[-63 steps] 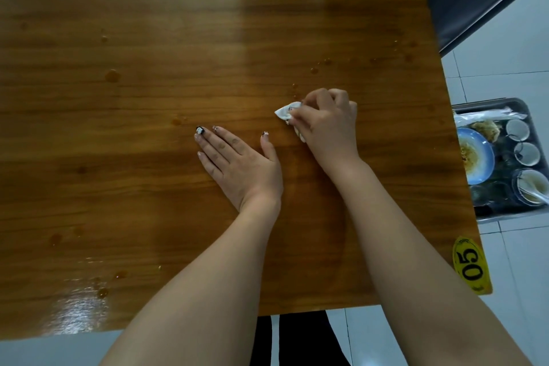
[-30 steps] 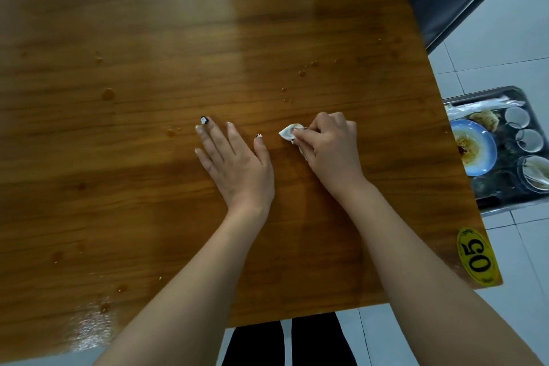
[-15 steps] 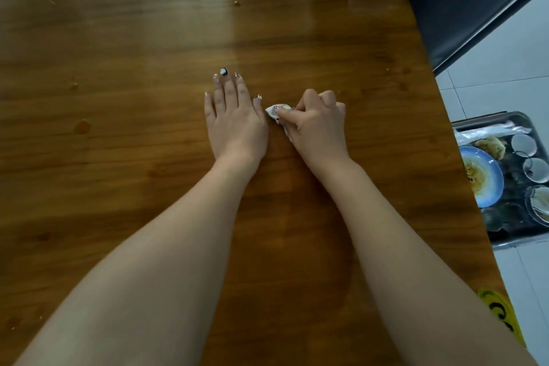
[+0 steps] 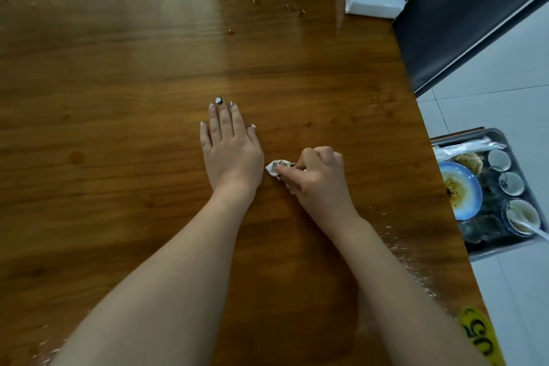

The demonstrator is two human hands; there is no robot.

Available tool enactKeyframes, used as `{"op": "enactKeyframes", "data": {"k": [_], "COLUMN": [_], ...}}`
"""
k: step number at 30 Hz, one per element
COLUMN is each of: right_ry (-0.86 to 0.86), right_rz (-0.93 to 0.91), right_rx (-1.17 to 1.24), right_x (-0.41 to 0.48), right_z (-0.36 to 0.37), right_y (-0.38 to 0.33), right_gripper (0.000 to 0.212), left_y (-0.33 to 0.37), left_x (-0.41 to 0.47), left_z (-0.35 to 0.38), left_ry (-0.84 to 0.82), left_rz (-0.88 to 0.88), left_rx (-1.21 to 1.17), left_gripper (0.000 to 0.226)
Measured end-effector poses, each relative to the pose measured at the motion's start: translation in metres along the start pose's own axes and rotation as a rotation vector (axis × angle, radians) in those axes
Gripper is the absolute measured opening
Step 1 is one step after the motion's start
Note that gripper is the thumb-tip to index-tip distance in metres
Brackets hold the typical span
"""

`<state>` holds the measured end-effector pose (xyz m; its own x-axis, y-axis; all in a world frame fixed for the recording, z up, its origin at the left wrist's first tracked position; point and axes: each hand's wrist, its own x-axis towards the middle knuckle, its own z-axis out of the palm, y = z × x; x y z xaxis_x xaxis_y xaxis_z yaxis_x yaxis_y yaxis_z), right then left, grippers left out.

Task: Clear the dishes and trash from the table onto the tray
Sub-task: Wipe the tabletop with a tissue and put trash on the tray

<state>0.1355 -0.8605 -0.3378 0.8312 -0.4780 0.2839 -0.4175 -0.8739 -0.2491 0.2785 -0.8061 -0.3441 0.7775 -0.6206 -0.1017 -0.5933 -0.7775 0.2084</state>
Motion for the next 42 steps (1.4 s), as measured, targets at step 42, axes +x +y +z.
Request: {"op": "enactKeyframes", "data": {"k": [42], "right_ry": [0.107], "right_rz": [0.356], "right_rx": [-0.076], "right_x": [0.023], "right_z": [-0.009], "right_y": [0.062], "right_gripper": [0.018], "left_y": [0.004], "left_x": [-0.008], "left_z": [-0.003], "left_ry": [0.043], "left_rz": [0.170], "left_rx": [-0.001], "left_gripper": [0.053]}}
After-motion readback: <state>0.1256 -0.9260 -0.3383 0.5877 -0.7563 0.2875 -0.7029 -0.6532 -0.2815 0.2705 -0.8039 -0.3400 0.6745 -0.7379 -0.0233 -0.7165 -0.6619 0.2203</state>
